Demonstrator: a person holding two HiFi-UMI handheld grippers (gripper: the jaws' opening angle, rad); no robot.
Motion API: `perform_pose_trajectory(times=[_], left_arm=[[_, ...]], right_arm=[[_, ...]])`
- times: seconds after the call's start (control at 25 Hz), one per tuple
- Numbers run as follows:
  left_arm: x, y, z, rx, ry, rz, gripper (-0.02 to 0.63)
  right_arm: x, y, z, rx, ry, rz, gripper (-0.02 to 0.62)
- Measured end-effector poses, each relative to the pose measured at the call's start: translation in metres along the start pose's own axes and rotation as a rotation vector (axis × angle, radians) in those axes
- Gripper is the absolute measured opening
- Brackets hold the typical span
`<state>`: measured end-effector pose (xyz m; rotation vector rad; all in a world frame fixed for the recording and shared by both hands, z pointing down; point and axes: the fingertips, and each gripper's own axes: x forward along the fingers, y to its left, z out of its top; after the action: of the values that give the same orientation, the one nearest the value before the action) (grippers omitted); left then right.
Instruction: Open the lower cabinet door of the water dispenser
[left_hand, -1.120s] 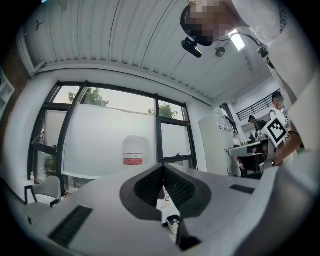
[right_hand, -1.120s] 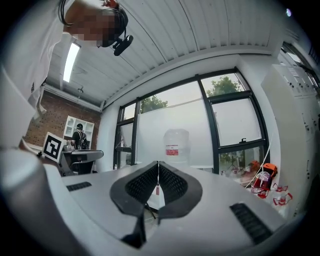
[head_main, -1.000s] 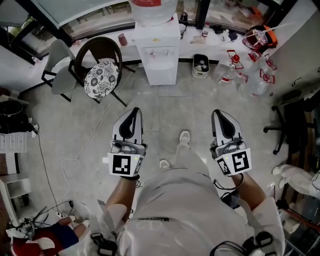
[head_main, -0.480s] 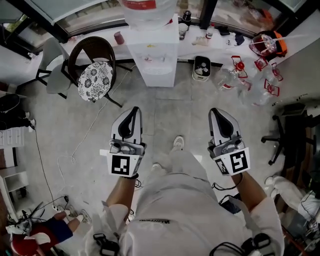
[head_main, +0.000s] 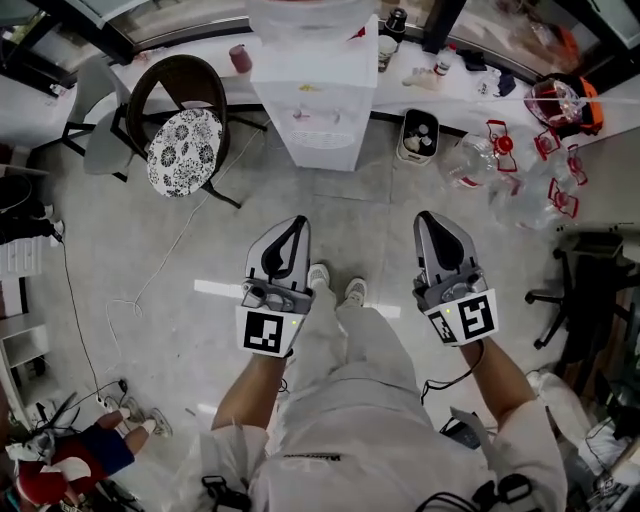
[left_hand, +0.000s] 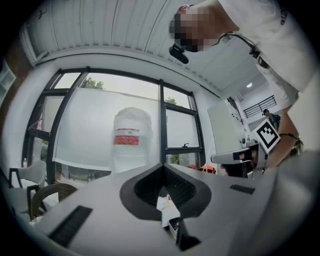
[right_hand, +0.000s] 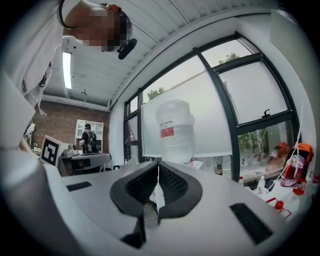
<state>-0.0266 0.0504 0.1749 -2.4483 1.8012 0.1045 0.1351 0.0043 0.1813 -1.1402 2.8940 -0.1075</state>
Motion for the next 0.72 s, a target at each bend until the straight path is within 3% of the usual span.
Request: perform_pose_trajectory(times=[0.2,0.52,0.72], left_arm=[[0.038,0.019,-0.098,-0.002,-0.005,-0.038,0.002],[0.108,0.046,-0.325,0.052,-0.021,-0.1,0.003],[0.146,0.067,-0.453,0.027,-0.003,-0.118,0.003]], right_arm=[[0.048,-0.026,-0.087,0.01,-0.024,0.01,0.017],[0.132,-0.085,-0.308,0.032,-0.048,0.035,0.017],[0.181,-0.113,-0.428,0.02,-0.021,0.075,0.017]])
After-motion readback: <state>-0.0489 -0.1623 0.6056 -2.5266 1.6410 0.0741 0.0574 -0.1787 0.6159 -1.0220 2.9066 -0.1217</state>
